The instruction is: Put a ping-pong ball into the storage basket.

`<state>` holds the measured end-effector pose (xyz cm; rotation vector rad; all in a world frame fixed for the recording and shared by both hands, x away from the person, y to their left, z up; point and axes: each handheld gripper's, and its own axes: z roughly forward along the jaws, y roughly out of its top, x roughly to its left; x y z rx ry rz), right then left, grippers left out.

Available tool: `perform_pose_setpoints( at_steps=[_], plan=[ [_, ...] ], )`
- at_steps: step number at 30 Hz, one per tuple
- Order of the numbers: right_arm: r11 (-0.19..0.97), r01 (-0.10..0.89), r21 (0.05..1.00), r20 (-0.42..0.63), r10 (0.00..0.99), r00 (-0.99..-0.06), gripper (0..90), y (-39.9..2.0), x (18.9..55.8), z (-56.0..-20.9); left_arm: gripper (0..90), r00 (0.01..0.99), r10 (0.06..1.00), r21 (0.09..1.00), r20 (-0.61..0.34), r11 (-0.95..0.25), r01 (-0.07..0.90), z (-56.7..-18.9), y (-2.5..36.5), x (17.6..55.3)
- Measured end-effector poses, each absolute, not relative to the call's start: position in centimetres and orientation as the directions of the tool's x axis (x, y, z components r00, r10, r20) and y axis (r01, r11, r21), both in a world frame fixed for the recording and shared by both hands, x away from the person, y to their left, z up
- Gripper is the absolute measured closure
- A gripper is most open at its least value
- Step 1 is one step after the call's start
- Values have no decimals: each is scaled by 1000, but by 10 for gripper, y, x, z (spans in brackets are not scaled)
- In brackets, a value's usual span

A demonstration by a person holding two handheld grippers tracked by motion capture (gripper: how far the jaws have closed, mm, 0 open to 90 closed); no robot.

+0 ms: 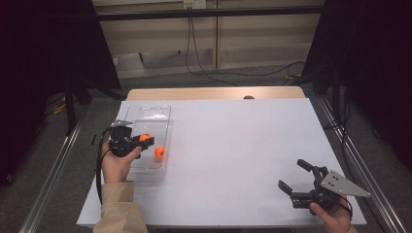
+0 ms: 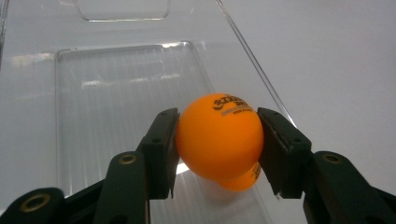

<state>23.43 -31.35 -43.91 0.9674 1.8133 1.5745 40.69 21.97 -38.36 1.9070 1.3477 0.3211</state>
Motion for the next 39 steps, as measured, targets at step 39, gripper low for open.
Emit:
perform_pose_setpoints(
  at_steps=[39],
  plan=[
    [55,163,985,53,803,-594,34,-313,235,-439,425,315,942,680,-120,-154,717,-398,222,411]
  ],
)
